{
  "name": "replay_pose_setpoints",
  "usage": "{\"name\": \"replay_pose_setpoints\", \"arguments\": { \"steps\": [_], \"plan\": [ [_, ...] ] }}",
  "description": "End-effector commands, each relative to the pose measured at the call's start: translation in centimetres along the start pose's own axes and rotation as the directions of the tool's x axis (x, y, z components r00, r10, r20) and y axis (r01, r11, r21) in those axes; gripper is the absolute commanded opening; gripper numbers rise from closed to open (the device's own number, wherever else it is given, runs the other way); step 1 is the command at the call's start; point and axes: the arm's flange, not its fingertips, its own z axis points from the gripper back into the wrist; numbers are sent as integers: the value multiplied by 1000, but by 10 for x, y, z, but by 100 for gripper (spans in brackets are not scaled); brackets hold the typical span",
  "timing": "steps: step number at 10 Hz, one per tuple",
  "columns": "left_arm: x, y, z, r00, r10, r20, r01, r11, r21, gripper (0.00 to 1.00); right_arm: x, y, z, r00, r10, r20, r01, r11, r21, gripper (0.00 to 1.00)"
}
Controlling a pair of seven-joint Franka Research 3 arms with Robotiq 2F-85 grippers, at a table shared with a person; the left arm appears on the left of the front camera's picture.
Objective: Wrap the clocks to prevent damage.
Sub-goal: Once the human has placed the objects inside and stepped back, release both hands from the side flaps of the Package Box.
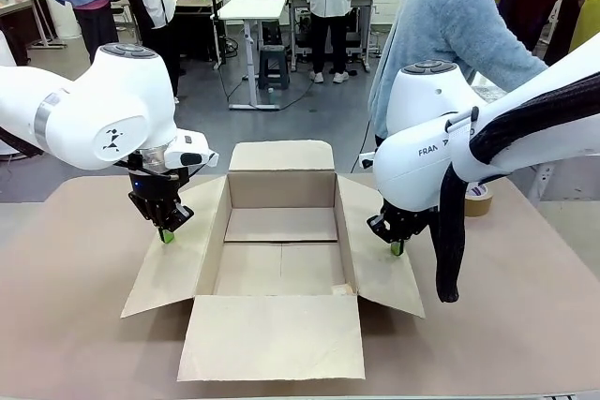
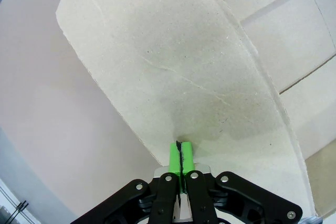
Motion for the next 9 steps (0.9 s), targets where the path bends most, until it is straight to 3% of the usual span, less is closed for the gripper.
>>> {"name": "replay_pose_setpoints", "arguments": {
  "steps": [1,9],
  "plan": [
    [-1,1,2,1000,-5,4,5,1000,10,0,-1,3,-1,1000,-8,-4,8,1000,-11,1],
    [-1,1,2,1000,-5,4,5,1000,10,0,-1,3,-1,1000,-8,-4,8,1000,-11,1]
  ]
}}
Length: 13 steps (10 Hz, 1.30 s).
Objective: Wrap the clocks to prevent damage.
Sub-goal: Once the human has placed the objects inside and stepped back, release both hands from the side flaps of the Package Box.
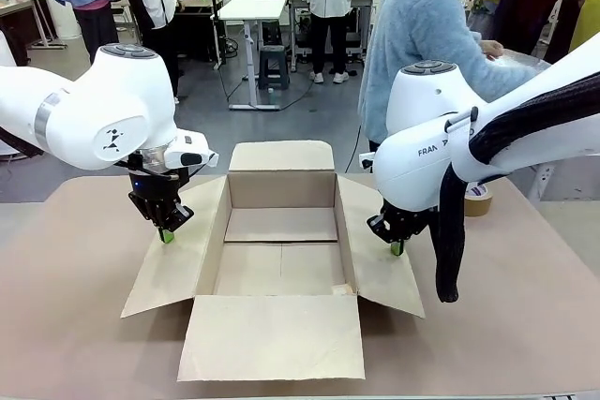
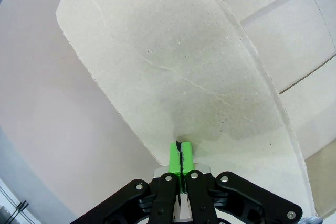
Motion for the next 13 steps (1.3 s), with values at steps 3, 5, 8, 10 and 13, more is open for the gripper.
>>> {"name": "replay_pose_setpoints", "arguments": {
  "steps": [3,5,8,10,13],
  "plan": [
    [-1,1,2,1000,-5,4,5,1000,10,0,-1,3,-1,1000,-8,-4,8,1000,-11,1],
    [-1,1,2,1000,-5,4,5,1000,10,0,-1,3,-1,1000,-8,-4,8,1000,-11,1],
    [-1,1,2,1000,-5,4,5,1000,10,0,-1,3,-1,1000,-8,-4,8,1000,-11,1],
    [-1,1,2,1000,-5,4,5,1000,10,0,-1,3,-1,1000,-8,-4,8,1000,-11,1],
    [-1,1,2,1000,-5,4,5,1000,10,0,-1,3,-1,1000,-8,-4,8,1000,-11,1]
  ]
}}
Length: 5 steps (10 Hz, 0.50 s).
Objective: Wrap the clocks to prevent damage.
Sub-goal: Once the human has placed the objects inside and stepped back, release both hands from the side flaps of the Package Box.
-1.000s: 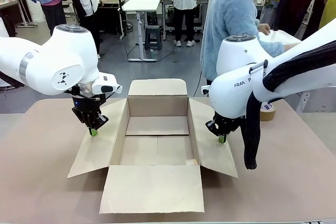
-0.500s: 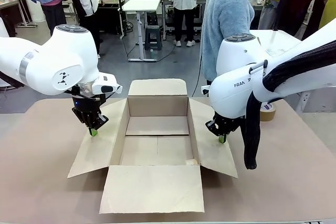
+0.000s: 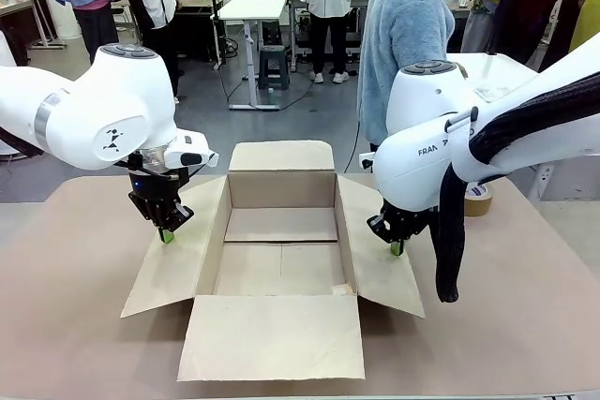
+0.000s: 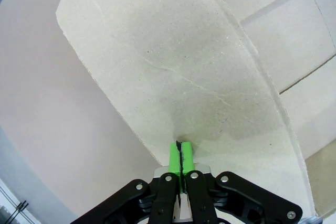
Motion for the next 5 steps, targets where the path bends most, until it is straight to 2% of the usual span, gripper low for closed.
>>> {"name": "replay_pose_setpoints", "arguments": {
  "steps": [1,5],
  "plan": [
    [-1,1,2,1000,-5,4,5,1000,10,0,-1,3,-1,1000,-8,-4,8,1000,-11,1],
    [-1,1,2,1000,-5,4,5,1000,10,0,-1,3,-1,1000,-8,-4,8,1000,-11,1]
  ]
}}
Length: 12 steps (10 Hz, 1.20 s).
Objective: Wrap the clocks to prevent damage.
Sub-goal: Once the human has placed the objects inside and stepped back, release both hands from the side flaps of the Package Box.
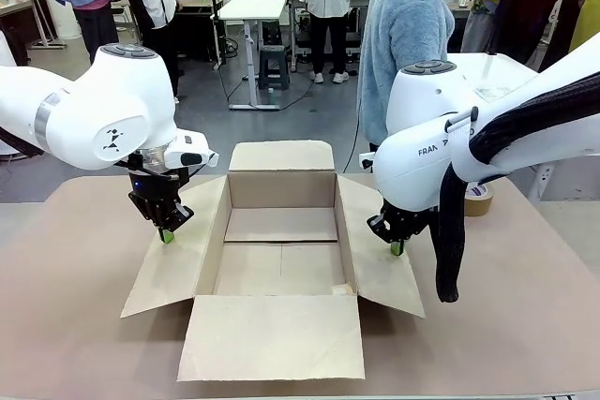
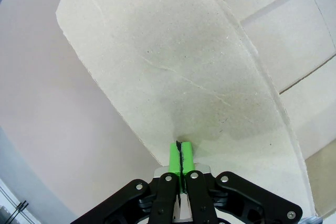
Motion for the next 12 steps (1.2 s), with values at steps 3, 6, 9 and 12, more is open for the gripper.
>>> {"name": "replay_pose_setpoints", "arguments": {
  "steps": [3,6,9,12],
  "plan": [
    [-1,1,2,1000,-5,4,5,1000,10,0,-1,3,-1,1000,-8,-4,8,1000,-11,1],
    [-1,1,2,1000,-5,4,5,1000,10,0,-1,3,-1,1000,-8,-4,8,1000,-11,1],
    [-1,1,2,1000,-5,4,5,1000,10,0,-1,3,-1,1000,-8,-4,8,1000,-11,1],
    [-1,1,2,1000,-5,4,5,1000,10,0,-1,3,-1,1000,-8,-4,8,1000,-11,1]
  ]
}}
